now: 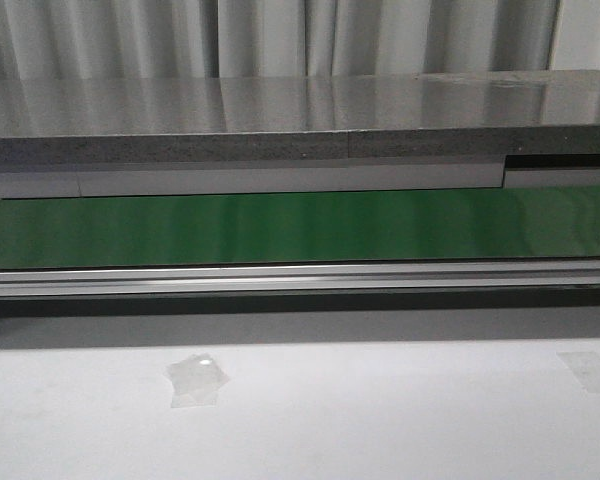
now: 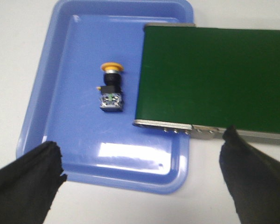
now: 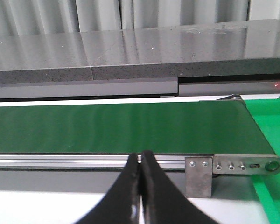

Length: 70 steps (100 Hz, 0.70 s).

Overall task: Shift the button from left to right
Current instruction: 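Lower the left gripper around the yellow button's black body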

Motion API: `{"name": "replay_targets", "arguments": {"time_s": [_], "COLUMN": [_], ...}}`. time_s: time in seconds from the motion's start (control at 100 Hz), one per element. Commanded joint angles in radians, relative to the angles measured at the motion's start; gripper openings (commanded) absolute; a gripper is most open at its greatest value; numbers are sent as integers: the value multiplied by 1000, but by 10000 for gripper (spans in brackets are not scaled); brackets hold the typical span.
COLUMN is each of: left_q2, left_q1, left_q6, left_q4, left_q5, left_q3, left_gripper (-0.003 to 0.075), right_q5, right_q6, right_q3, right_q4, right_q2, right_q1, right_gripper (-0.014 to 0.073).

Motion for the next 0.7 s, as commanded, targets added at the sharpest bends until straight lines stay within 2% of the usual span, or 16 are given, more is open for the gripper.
{"name": "replay_targets", "arguments": {"time_s": [0.0,0.38,0.69], "left_q2": [64,460,680], "left_q1": [50,207,224], "left_q6": [-14,-10,11], "left_q4": [14,-10,-56], "left_q5": [-94,-196,-203], "left_q3": [-73,-284,-346], "left_gripper": [652,652,652], "right_q5": [-81,-81,-81], "right_q6": [-3,-3,-3], "right_q3": [-15,-15,-15], "right_q4": [2,2,2], "right_q2": [-20,-20,-20], "right_q1": [3,3,3], "right_gripper": [-68,-68,-68]}}
